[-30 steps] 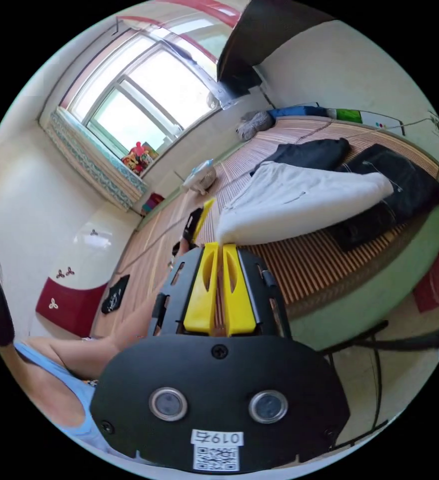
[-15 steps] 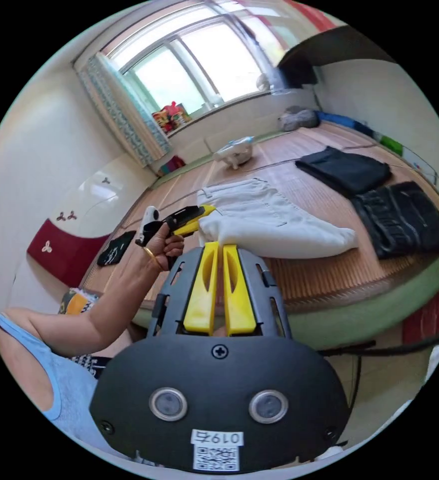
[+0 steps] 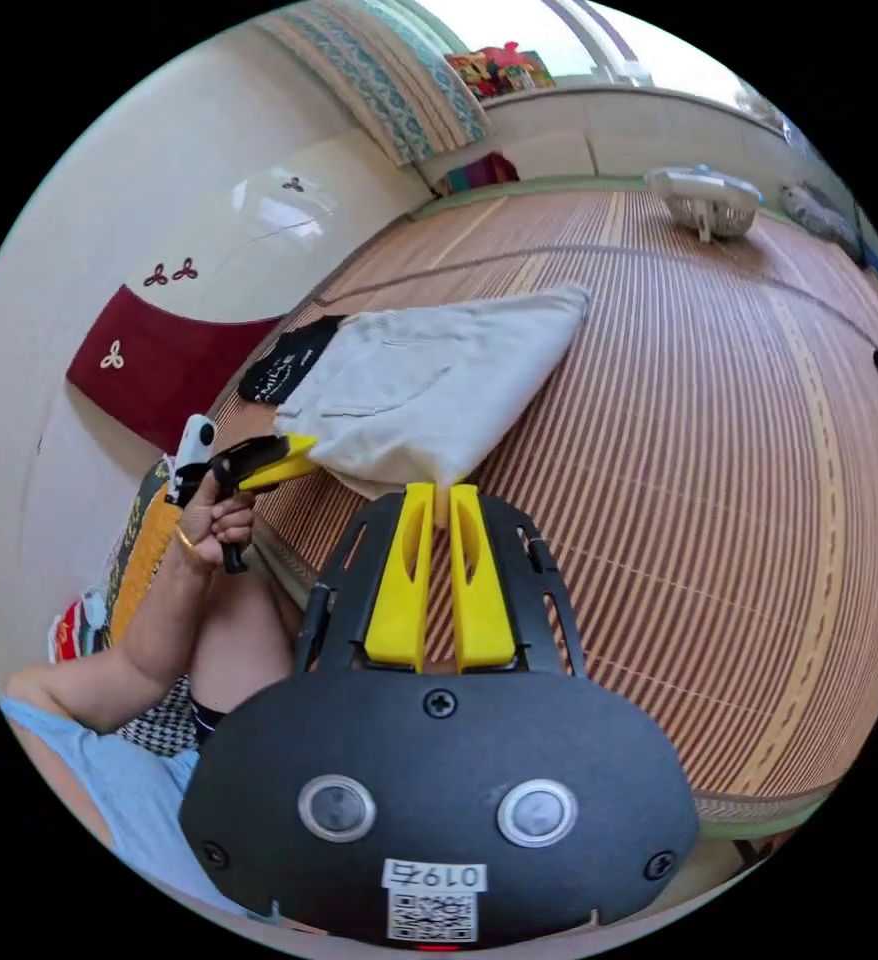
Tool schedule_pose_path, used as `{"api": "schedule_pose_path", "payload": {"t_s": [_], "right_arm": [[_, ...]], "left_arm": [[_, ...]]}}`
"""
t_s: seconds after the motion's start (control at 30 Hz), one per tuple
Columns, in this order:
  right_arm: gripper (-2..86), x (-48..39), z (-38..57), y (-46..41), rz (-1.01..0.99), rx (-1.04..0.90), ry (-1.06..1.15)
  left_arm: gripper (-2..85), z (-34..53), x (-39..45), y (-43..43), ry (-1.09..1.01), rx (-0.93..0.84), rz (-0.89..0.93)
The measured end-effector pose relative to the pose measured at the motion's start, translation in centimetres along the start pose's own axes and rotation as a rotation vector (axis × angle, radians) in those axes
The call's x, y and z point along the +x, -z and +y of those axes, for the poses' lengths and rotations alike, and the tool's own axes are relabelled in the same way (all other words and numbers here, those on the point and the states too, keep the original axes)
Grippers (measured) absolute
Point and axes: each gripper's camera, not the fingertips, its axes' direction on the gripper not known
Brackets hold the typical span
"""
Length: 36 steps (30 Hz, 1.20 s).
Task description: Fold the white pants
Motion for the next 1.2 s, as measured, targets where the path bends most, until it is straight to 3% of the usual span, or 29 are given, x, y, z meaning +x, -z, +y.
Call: {"api": "schedule_pose_path", "payload": {"t_s": [0.13, 0.2, 0.27, 0.33, 0.4, 0.47, 0.67, 0.83, 0.93, 1.03, 1.2], "right_arm": [[9.4, -3.2, 3.7, -3.8, 0.226, -0.038, 0.052], [9.7, -8.7, 6.1, -3.7, 0.441, 0.09, 0.188], [9.2, -14.5, 7.7, -4.7, 0.527, 0.197, 0.385], [9.0, -20.2, 8.7, -7.9, 0.555, 0.228, 0.586], [10.2, -26.3, 9.7, -13.7, 0.568, 0.257, 0.77], [11.4, -29.8, 10.3, -18.9, 0.635, 0.263, 0.873], [11.1, -33.0, 10.9, -32.2, 0.907, 0.162, 1.036], [6.1, -30.1, 10.0, -31.4, 0.812, 0.12, 1.0], [4.2, -26.8, 8.5, -24.1, 0.703, 0.25, 0.824], [3.9, -19.7, 7.8, -13.0, 0.645, 0.427, 0.56], [3.8, 2.1, 14.7, 6.5, 0.613, 0.653, 0.023]], "left_arm": [[7.7, 2.9, -0.6, 2.4, -0.023, -0.009, 0.138], [6.6, 5.2, -0.6, 4.7, -0.078, 0.049, 0.176], [5.7, 6.8, -0.8, 6.5, -0.111, 0.148, 0.165], [4.5, 7.9, -0.3, 7.9, -0.165, 0.219, 0.056], [3.1, 9.4, 1.7, 8.7, -0.254, 0.291, -0.241], [2.4, 10.6, 3.3, 8.5, -0.316, 0.334, -0.411], [1.2, 13.2, 5.3, 6.8, -0.403, 0.378, -0.551], [1.1, 14.2, 6.6, 5.0, -0.456, 0.394, -0.595], [1.1, 14.7, 7.1, 3.4, -0.459, 0.379, -0.615], [1.0, 16.1, 8.9, 1.3, -0.534, 0.384, -0.621], [0.9, 18.6, 12.1, -2.6, -0.651, 0.327, -0.59]]}}
